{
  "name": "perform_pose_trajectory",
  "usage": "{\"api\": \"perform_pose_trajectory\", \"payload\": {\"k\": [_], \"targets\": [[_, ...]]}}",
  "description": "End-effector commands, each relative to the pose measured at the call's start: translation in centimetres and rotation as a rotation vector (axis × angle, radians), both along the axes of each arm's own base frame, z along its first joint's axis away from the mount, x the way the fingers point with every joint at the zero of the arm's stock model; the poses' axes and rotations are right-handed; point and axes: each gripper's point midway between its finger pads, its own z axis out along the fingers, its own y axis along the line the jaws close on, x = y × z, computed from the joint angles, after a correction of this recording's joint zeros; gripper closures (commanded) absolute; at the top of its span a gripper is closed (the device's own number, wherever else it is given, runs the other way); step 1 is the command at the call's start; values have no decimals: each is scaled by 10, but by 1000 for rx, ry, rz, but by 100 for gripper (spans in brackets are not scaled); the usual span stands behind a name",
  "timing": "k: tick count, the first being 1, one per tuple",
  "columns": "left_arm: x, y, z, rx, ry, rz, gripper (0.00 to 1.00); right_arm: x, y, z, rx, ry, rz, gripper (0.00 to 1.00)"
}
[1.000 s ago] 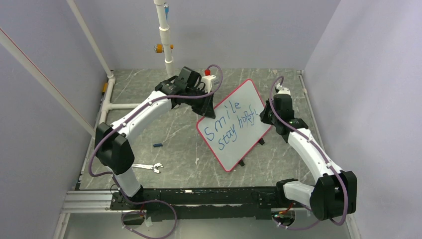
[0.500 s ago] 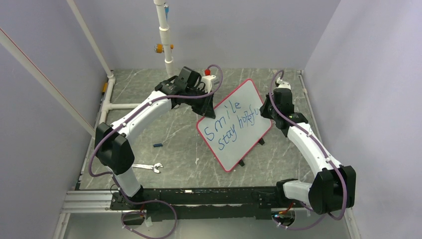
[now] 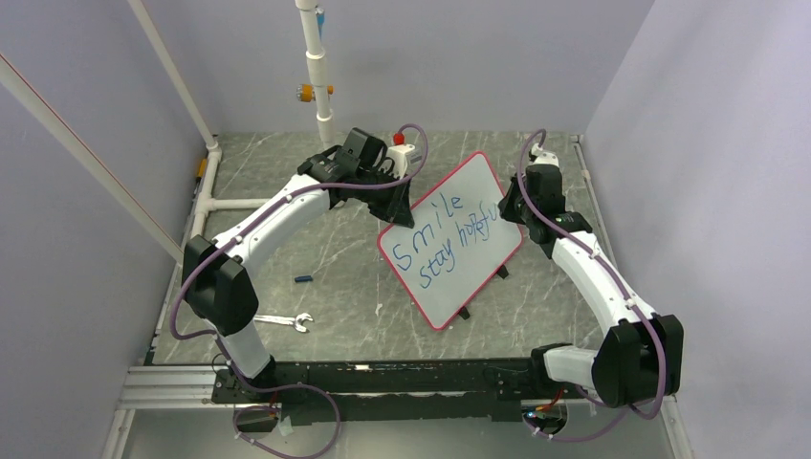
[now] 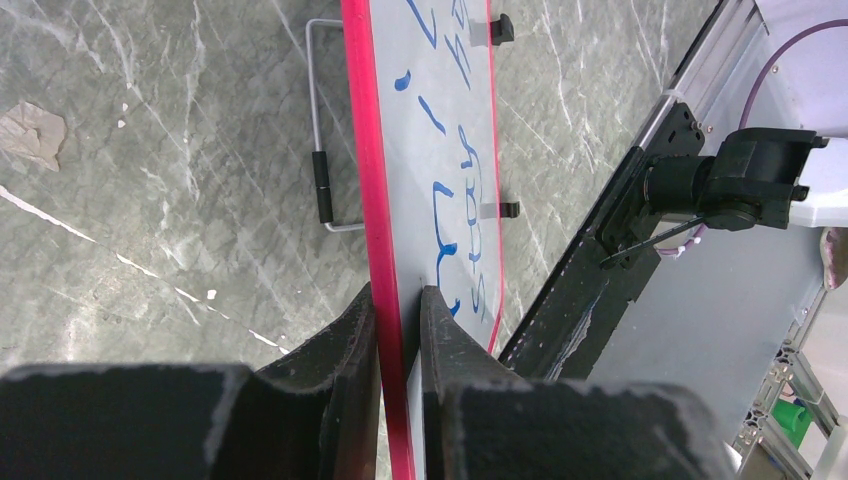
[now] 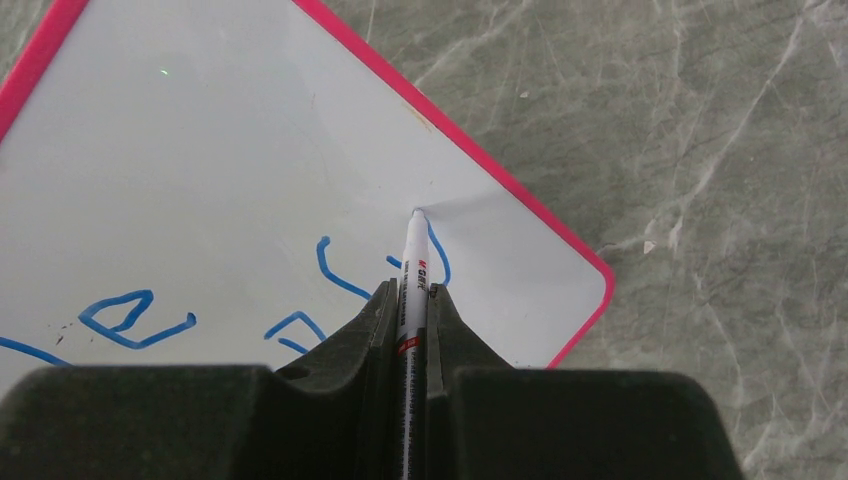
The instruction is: Write a sentence on the whiteboard
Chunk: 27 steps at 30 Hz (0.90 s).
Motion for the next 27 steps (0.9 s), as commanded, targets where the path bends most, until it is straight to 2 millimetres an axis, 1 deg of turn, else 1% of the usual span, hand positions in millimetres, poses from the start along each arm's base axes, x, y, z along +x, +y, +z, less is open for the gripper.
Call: {"api": "perform_pose_trajectory", "payload": {"k": [1,5,17,27], "targets": [[-6,-1,11,5,-86,-56,100,12,7,21,29,-59,22,100],[-6,-2,10,6,-83,-57,100,9,6,14,27,-44,20,100],[-6,-1,12,2,-89,-57,100,-10,1,-17,20,12,6,100],[-6,-1,13,2,-92,-54,100,-20,-2,-29,12,34,0,100]]}}
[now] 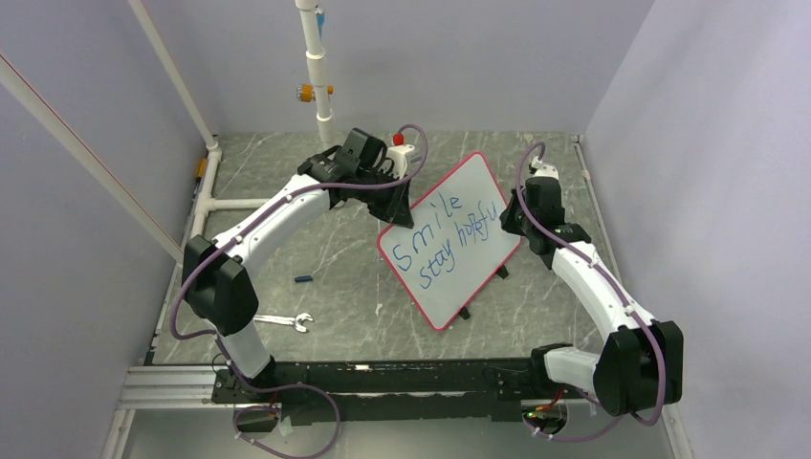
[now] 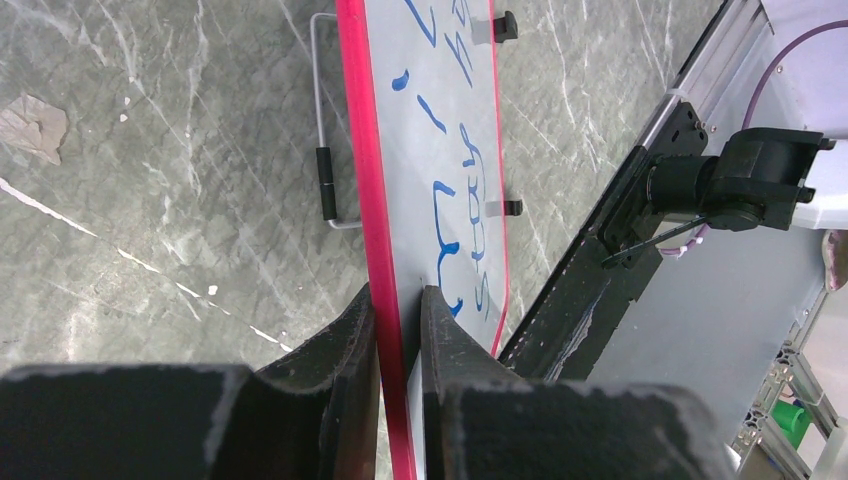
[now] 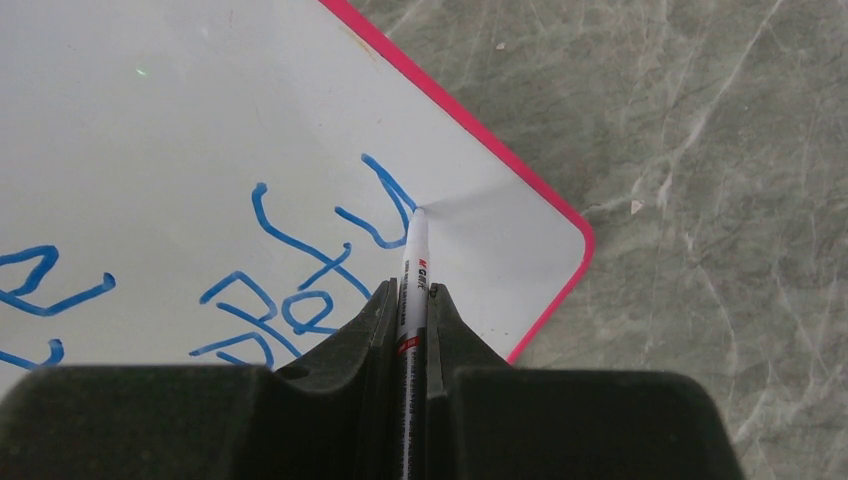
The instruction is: Write a sentence on the whiteboard
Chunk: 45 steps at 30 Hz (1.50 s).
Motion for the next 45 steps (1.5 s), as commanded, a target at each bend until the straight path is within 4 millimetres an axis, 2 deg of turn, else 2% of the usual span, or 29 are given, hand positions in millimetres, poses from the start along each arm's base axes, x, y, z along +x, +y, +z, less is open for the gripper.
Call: {"api": "perform_pose_trajectory", "payload": {"k": [1,9,12,15,23,30,36,45], "targets": [[-6,-2,14,-5,-96,-60,100,-5,4,-4,21,0,11,100],[-6,-2,15,-7,-95,-60,100,-11,0,-9,7,13,-4,100],[-6,-2,16,-9,-98,-60,100,-11,-6,-5,-9,8,-28,100],[-6,-2,16,-9,-98,-60,100,-12,-13,7,-28,-17,-58,100],[-6,-2,15,-8,-96,-60,100,-10,-20,57,-38,-120,-89,100],[-7,-1,16,-8,-97,-60,100,2,-15,81,-4,-204,-83,100],[-7,-1,16,-8,-98,-60,100,18,-10,94,22,-238,-79,100],[-7,-1,15,-7,-95,-61,100,40,1,95,67,-229,-43,100]]}}
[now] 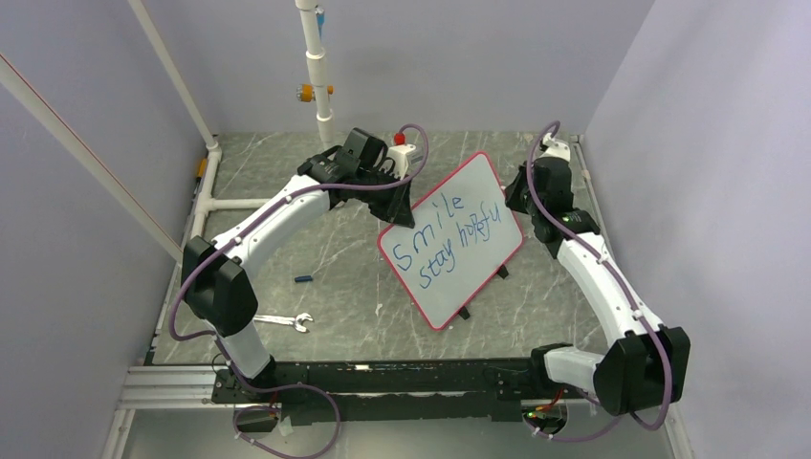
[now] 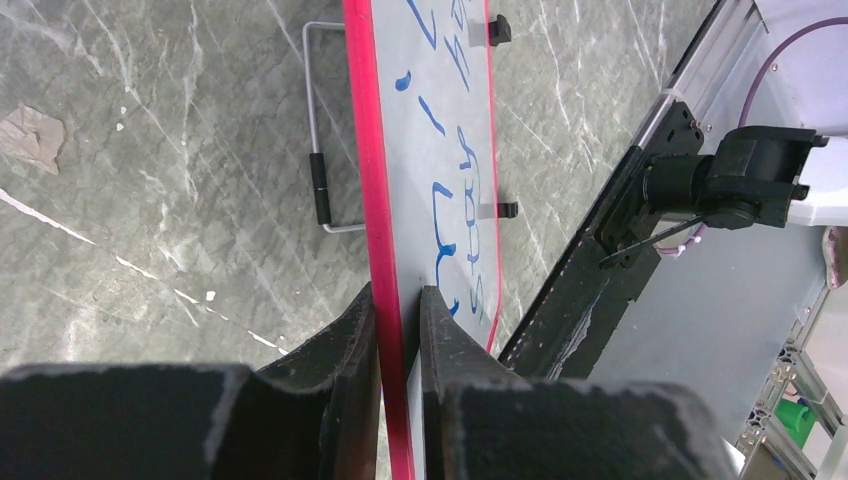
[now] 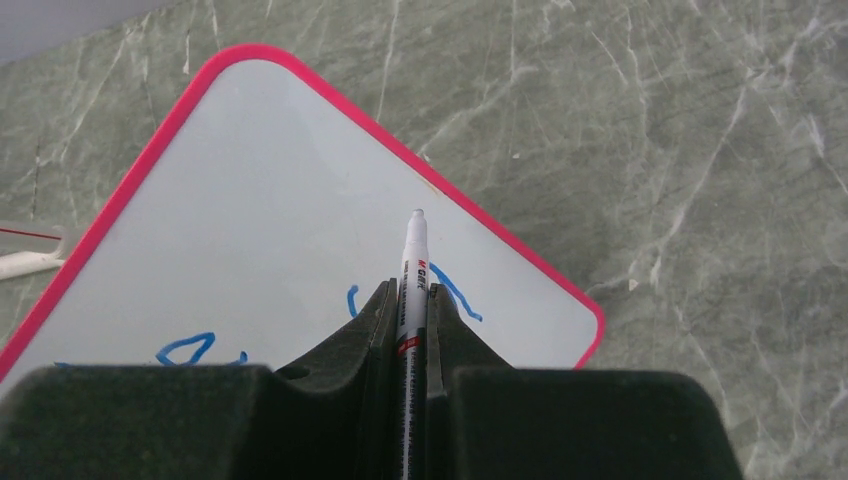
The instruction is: Write a sentence on the whiteboard
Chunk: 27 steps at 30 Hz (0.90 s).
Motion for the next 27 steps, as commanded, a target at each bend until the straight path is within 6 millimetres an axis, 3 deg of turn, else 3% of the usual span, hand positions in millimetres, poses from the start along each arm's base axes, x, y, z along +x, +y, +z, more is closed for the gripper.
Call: {"api": "perform_pose_trajectory", "payload": {"k": [1,15,27], "targets": [[-6,1,12,1,-86,-51,100,18,8,28,55,-82,22,100],[-6,1,12,1,-84,-53,100,27,11,7,86,-39,45,100],[-6,1,11,3,-85,-52,100,21,10,-15,86,-1,52,100]]}}
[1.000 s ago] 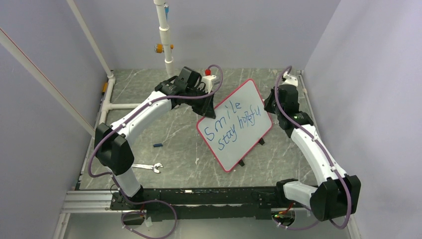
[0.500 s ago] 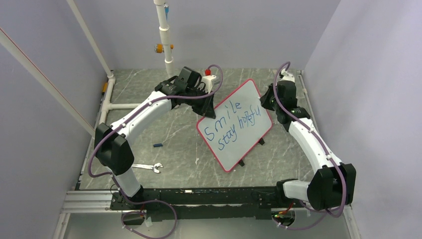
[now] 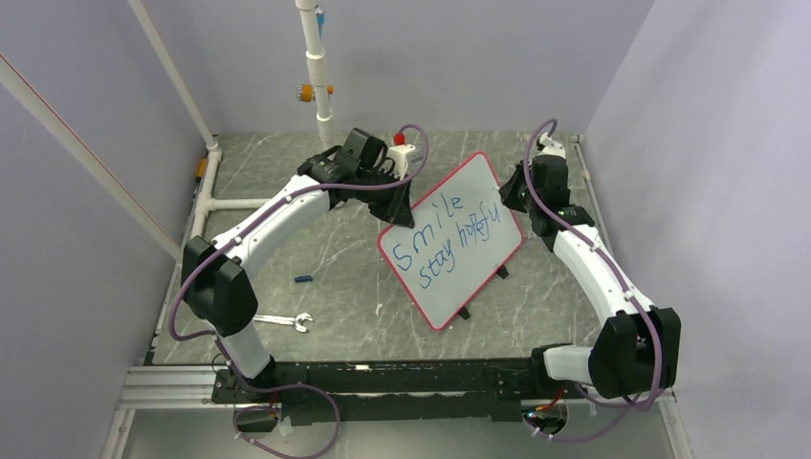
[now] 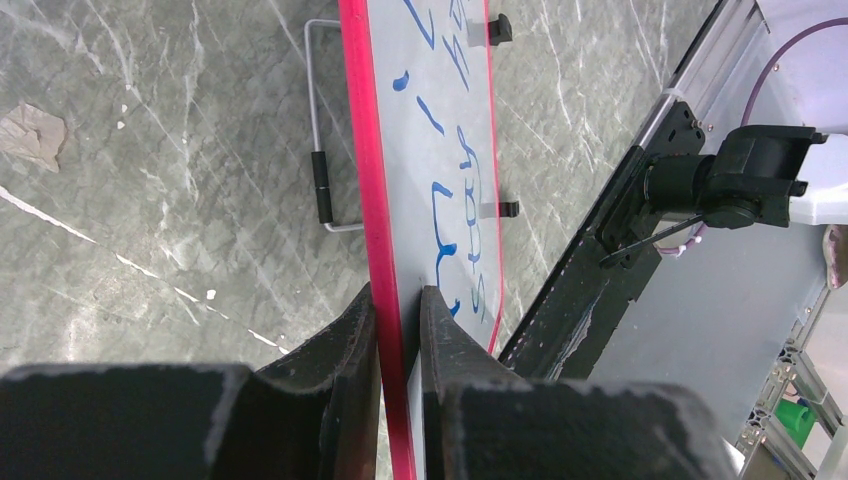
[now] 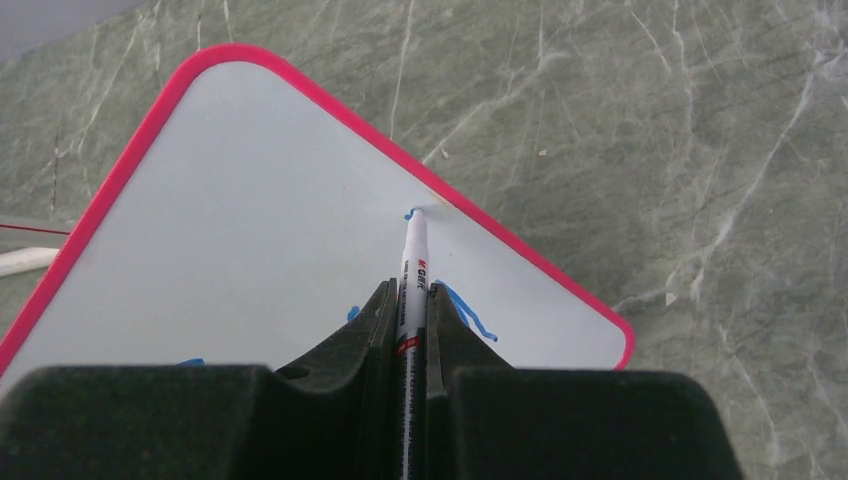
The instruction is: Write a sentence on the whiteboard
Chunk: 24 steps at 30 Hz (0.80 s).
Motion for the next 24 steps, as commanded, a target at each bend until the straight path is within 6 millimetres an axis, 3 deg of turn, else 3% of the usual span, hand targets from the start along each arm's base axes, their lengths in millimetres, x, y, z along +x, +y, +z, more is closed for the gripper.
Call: {"api": "perform_pose_trajectory", "payload": {"k": [1,24], "targets": [[-6,0,12,0,-86,-53,100,2,2,2,22,-30,9,100],[-6,1,13,0,-88,-51,100,-26,-2,-36,15,44,8,100]]}}
